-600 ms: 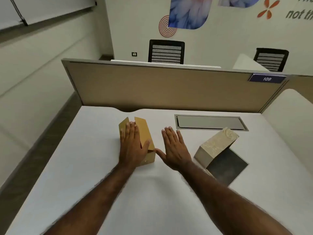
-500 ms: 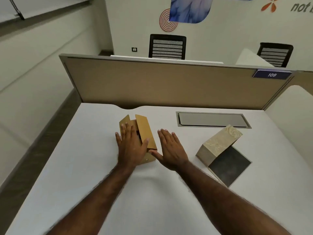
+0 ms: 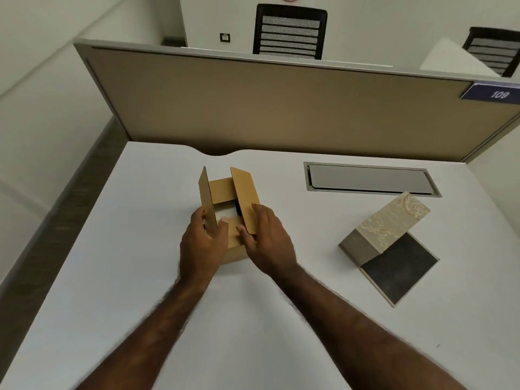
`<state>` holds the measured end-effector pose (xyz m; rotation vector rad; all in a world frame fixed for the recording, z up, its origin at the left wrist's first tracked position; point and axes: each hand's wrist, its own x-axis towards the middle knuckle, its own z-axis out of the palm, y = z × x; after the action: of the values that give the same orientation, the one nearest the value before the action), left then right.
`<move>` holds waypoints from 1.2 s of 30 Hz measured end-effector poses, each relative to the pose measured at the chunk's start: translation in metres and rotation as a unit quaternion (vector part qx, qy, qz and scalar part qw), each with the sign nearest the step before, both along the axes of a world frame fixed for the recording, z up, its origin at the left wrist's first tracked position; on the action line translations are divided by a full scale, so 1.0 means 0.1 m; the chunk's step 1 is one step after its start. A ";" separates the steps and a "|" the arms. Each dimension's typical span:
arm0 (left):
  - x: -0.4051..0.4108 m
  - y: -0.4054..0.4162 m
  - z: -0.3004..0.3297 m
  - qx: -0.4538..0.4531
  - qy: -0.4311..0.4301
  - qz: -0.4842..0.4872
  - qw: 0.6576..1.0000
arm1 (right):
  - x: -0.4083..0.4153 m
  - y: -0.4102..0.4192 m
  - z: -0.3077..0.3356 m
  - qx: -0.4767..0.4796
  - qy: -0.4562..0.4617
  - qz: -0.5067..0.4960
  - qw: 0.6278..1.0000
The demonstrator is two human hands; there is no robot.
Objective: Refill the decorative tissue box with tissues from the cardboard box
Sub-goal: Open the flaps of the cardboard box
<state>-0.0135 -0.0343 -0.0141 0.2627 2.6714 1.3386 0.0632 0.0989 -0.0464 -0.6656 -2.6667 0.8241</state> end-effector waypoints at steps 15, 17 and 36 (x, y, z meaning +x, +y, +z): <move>-0.15 -0.49 -0.38 0.208 -0.131 0.081 0.966 | 0.07 0.32 -0.09 -0.442 0.152 -0.242 0.850; -0.13 -0.54 -0.45 0.225 -0.163 0.091 0.956 | 0.08 0.34 -0.10 -0.485 0.144 -0.260 0.822; -0.87 -0.36 -0.02 -0.030 0.164 -0.074 0.983 | 0.01 0.37 0.37 0.038 0.142 0.074 0.986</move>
<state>-0.1002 -0.0706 -0.0157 0.7183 2.8768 1.2628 0.0643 0.1362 -0.0097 -0.3085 -2.4931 0.7839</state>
